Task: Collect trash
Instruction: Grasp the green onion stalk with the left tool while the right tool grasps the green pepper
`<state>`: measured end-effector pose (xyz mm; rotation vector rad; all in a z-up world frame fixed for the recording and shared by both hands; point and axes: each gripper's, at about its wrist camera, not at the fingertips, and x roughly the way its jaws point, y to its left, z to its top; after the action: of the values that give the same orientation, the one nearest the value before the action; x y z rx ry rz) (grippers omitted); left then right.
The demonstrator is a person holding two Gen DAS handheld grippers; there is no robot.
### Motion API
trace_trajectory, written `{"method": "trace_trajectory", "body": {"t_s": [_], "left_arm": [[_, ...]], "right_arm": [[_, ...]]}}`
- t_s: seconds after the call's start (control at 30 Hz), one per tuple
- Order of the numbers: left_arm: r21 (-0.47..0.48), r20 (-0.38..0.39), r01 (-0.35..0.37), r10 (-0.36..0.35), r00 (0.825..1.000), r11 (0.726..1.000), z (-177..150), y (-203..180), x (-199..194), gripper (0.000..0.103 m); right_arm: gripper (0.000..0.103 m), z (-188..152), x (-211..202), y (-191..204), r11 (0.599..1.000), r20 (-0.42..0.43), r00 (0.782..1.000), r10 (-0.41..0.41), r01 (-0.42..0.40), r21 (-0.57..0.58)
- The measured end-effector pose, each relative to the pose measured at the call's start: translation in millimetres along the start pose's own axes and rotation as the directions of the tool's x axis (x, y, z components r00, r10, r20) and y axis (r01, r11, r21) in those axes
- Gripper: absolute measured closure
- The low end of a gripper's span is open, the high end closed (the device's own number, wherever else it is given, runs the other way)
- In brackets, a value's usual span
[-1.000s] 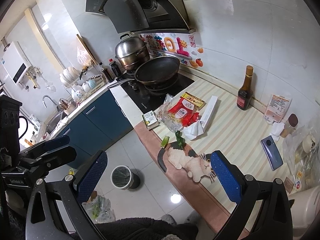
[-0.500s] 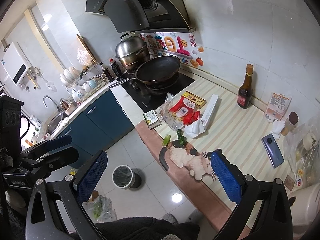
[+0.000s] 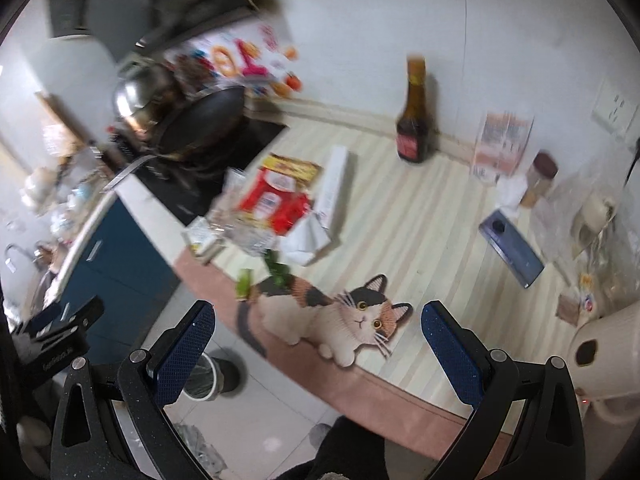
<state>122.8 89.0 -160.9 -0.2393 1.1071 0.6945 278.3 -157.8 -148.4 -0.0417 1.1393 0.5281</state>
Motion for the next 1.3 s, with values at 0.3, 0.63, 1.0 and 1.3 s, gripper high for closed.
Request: {"method": "trace_trajectory", "body": {"t_s": [0.3, 0.63, 1.0, 1.3], "left_arm": [[0.090, -0.324, 0.044, -0.013, 0.946, 0.995, 17, -63, 168, 0.030], [0.066, -0.442, 0.136, -0.093, 0.892, 0.989, 11, -80, 220, 0.095], [-0.064, -0.397, 0.045, -0.067, 0.915, 0.997, -16, -7, 194, 0.103], [-0.135, -0.373, 0.035, -0.084, 0.924, 0.990, -32, 53, 225, 0.103]], "right_arm": [[0.017, 37, 188, -12, 0.999, -0.243, 0.970, 0.006, 0.004, 0.039], [0.018, 38, 259, 13, 0.999, -0.376, 0.926, 0.043, -0.047, -0.003], [0.049, 14, 276, 92, 0.957, -0.418, 0.908, 0.009, -0.129, -0.258], [0.088, -8, 286, 149, 0.866, -0.281, 0.942, -0.185, 0.021, -0.500]]}}
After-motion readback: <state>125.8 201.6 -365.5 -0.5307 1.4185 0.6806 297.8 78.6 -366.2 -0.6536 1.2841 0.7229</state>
